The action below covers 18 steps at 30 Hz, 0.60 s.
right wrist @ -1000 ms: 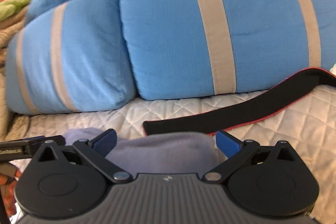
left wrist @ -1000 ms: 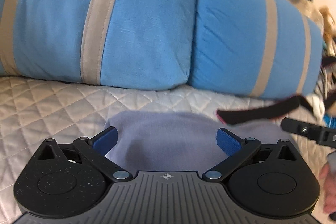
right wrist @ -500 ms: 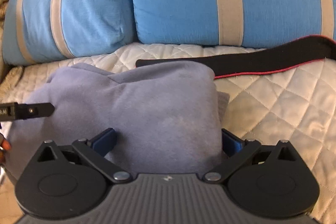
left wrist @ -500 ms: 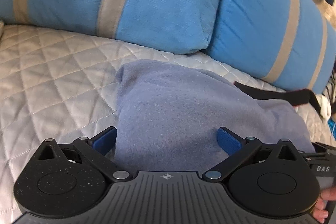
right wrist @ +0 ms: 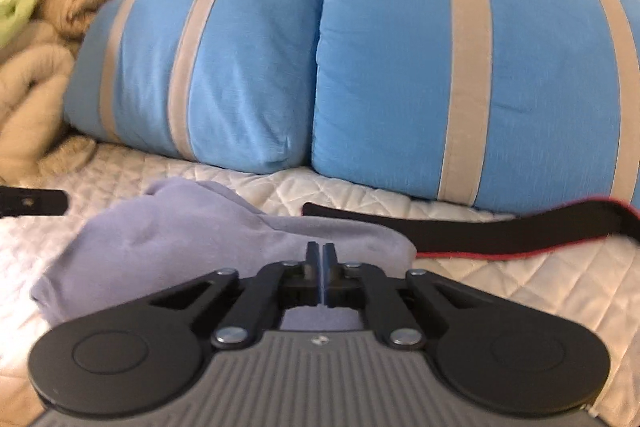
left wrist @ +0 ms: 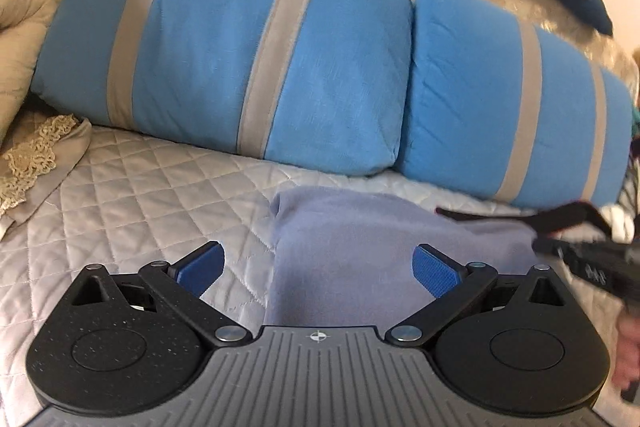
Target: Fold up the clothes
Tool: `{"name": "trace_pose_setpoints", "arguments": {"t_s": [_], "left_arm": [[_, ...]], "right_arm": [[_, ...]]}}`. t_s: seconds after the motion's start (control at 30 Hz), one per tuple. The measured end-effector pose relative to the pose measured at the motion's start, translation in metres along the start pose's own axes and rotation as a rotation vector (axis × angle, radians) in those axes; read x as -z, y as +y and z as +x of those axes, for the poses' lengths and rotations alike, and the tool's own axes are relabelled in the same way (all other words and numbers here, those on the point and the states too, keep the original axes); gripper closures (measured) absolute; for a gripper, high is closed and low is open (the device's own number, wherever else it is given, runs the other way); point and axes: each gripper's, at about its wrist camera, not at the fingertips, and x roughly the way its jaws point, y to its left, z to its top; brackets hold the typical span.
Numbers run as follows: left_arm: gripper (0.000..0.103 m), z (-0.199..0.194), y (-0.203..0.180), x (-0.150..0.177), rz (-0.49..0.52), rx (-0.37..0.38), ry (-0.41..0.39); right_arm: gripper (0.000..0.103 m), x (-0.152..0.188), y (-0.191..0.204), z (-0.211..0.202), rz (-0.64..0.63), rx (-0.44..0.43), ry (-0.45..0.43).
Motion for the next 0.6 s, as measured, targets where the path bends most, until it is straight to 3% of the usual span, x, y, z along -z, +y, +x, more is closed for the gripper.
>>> {"name": "trace_pose_setpoints", "arguments": {"t_s": [0.13,0.33,0.53,0.6], "left_arm": [[0.000,0.002,0.001,0.001,0.005,0.000,0.025],[0.000,-0.004,0.009,0.001,-0.018,-0.006,0.015],[0.000,-0.012,0.013,0.003,-0.021,-0.008,0.010],[0.000,-0.021,0.013,0.002,-0.018,0.010,0.003]], "right_arm": [[0.103,0.007,-0.005,0.028,0.024,0.070,0.091],[0.103,0.016,-0.001,0.035,0.016,0.103,0.113],[0.103,0.003,-0.004,-0.010,0.090,0.136,-0.075],[0.103,-0.001,-0.006,-0.024,0.102,0.117,-0.086]]}}
